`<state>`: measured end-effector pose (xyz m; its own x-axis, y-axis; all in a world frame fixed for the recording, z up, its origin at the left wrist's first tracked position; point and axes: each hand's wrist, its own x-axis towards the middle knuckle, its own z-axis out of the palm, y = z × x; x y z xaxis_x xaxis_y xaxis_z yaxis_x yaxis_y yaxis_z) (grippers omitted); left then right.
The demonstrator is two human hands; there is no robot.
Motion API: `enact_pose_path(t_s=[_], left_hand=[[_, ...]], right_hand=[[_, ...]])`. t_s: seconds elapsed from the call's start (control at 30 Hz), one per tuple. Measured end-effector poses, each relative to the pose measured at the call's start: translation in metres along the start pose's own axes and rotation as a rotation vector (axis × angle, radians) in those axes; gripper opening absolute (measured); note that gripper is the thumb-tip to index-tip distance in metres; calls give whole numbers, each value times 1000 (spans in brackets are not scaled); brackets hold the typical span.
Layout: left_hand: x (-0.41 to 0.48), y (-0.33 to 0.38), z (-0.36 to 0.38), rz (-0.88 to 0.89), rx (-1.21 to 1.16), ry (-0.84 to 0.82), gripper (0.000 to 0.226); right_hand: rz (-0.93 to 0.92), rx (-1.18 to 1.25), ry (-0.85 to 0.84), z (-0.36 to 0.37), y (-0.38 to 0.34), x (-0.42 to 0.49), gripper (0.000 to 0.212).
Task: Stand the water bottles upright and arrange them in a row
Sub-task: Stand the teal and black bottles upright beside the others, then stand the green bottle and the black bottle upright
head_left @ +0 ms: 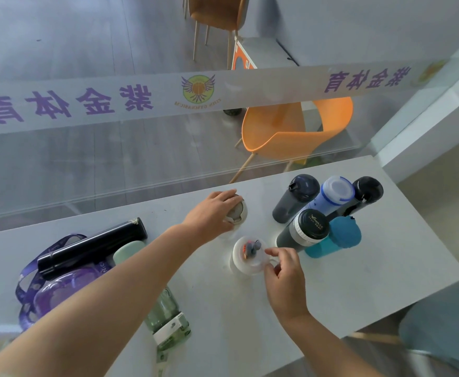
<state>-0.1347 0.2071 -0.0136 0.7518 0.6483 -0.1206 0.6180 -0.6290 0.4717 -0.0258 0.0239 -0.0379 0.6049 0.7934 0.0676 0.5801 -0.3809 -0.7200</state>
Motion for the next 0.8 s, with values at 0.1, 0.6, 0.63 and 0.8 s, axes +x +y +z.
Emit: enact_pose_path(t_s=[0.1,0.6,0.63,0.8], left_hand=[[-15,-1,-5,7,-3,55,73],[-240,-37,45,-574,-225,443,57],[-245,-35,49,-554,-206,462,55],[-261,-42,56,-498,47,492,39]], right_hand=[[-81,-63,19,-5,-8,-3,22],[-411,-407,-733,80,-56,-75,45],[-346,-447,-765,86,-59,-81,50],[-30,-492,-849,109,-60,-105,68]])
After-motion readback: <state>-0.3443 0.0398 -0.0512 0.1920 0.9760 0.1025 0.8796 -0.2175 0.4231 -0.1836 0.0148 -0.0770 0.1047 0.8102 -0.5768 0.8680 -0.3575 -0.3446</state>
